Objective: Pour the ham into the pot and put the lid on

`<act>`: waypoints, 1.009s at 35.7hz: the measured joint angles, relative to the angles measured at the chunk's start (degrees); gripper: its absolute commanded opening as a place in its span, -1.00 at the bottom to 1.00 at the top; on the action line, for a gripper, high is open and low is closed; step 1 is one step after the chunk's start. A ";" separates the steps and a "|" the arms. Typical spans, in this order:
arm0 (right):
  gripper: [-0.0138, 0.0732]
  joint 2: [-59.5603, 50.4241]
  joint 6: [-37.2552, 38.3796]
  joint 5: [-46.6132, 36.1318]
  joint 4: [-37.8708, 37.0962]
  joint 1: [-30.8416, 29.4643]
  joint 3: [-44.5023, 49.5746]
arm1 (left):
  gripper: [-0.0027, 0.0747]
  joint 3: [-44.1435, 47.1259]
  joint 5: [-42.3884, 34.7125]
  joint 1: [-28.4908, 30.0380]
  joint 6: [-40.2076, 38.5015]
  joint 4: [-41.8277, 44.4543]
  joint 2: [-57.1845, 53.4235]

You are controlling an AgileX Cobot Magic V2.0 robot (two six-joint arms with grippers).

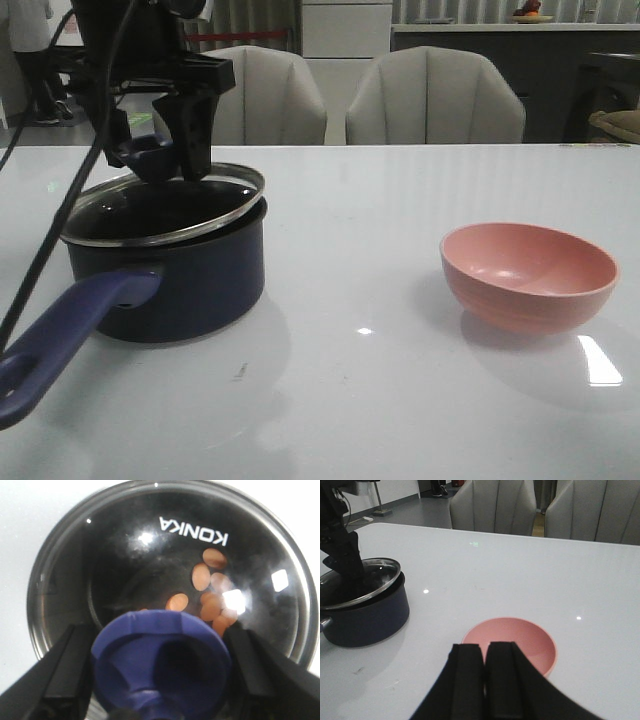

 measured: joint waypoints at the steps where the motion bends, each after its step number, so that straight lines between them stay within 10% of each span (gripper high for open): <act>1: -0.32 0.00 0.00 0.00 0.00 0.00 0.00 | -0.14 -0.03 -0.16 0.00 0.12 0.00 0.27; 11: -0.32 0.00 0.00 0.00 0.00 0.00 0.00 | 0.57 -0.51 -0.19 -0.09 0.12 0.18 1.29; 36: -0.32 0.00 0.00 0.00 0.00 0.00 0.00 | 0.58 -0.70 0.66 -0.12 1.13 -1.17 -15.58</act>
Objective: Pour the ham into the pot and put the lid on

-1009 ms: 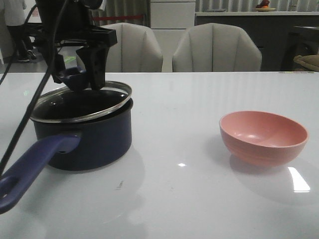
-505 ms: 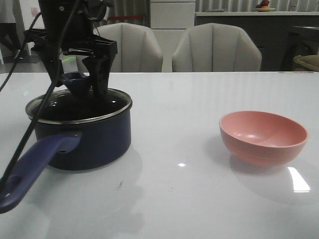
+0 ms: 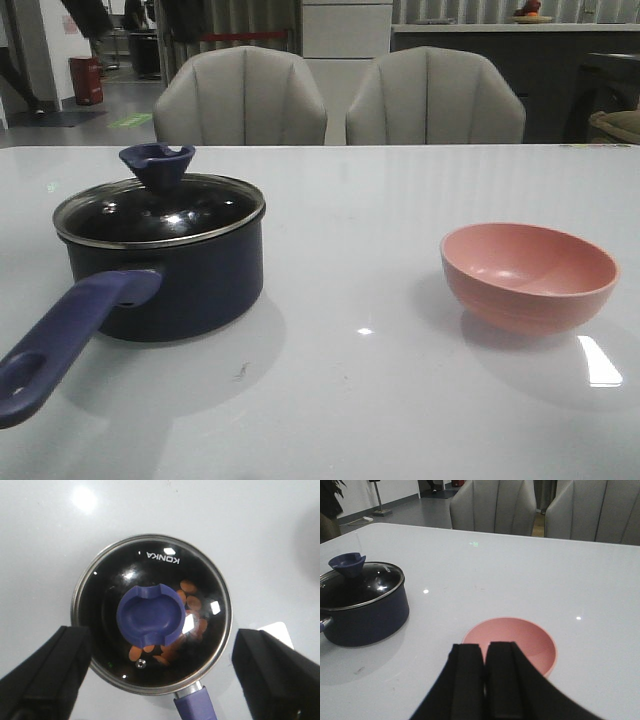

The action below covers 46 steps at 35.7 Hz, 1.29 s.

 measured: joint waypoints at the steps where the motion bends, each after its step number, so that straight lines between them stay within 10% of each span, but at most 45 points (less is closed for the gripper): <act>1: -0.32 0.00 0.00 0.00 0.00 0.00 0.00 | 0.58 0.94 -0.27 0.00 0.00 0.00 -2.12; 28: -0.32 0.00 0.00 0.00 0.00 0.00 0.00 | 0.56 60.87 -29.26 0.00 0.34 0.00 -68.57; 38: -0.32 0.00 -0.07 0.00 0.00 0.00 0.00 | -0.67 82.50 -42.35 0.00 0.34 -1.93 -94.48; 46: -0.32 0.00 -0.07 0.00 0.00 0.00 0.00 | -0.64 89.12 -49.48 0.00 0.34 -2.05 -98.16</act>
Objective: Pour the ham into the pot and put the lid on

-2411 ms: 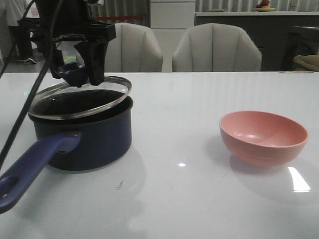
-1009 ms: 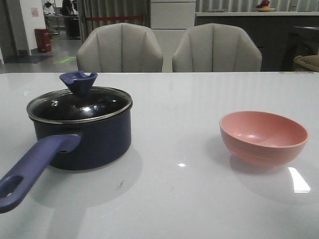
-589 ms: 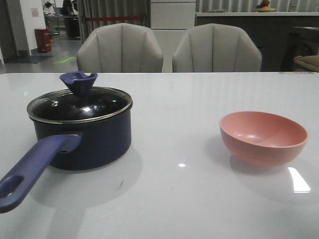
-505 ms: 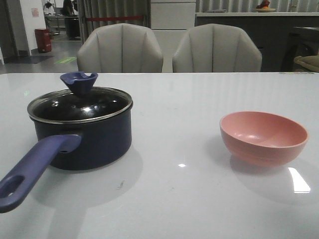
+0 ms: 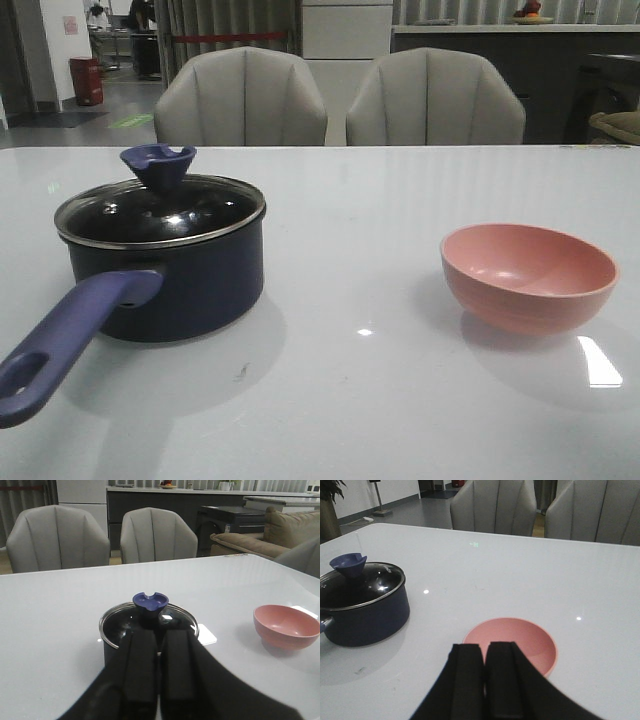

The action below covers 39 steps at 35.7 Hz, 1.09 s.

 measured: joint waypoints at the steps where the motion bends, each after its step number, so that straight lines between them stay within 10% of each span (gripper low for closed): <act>1: -0.32 0.00 0.00 0.00 0.00 0.00 0.00 | -0.64 0.27 -0.04 0.00 0.00 0.00 0.00; 15: -0.32 0.00 0.00 0.00 0.00 0.00 0.00 | -0.64 3.31 -0.99 0.45 0.00 2.96 0.00; 27: -0.32 0.00 0.00 0.00 0.00 0.00 0.00 | -0.64 14.27 -16.04 22.22 0.00 1.50 0.00; 39: -0.32 0.00 0.00 0.00 0.00 0.00 0.00 | -0.64 14.26 -18.17 25.55 0.00 1.28 0.00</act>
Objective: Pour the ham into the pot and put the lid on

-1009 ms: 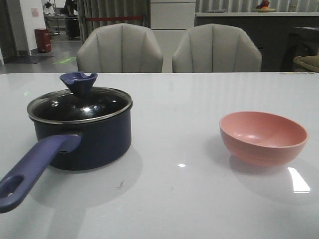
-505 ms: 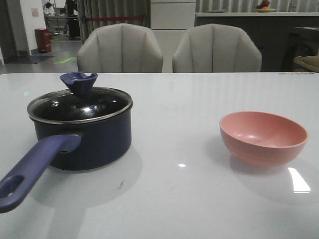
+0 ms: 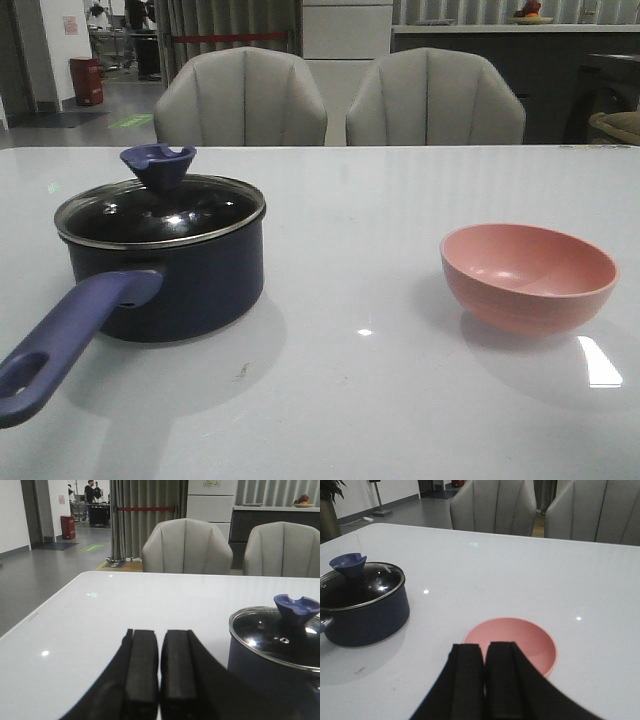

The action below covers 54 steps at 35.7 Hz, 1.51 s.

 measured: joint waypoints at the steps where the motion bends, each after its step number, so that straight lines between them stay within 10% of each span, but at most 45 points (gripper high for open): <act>1: -0.32 0.00 0.00 0.00 0.00 0.00 0.00 | -0.64 0.00 0.00 0.00 0.00 0.00 0.00; 26: -0.32 0.00 0.00 -0.61 -0.32 0.00 0.52 | -0.64 0.00 0.00 0.00 0.00 0.00 0.00; 39: -0.32 -12.20 26.17 -5.37 -28.35 -10.76 9.65 | -0.64 0.00 -0.10 0.00 0.00 0.00 0.00; 54: -0.32 -18.60 29.63 -3.28 -32.21 -12.92 13.04 | -0.64 0.00 -0.10 0.00 0.00 0.00 0.00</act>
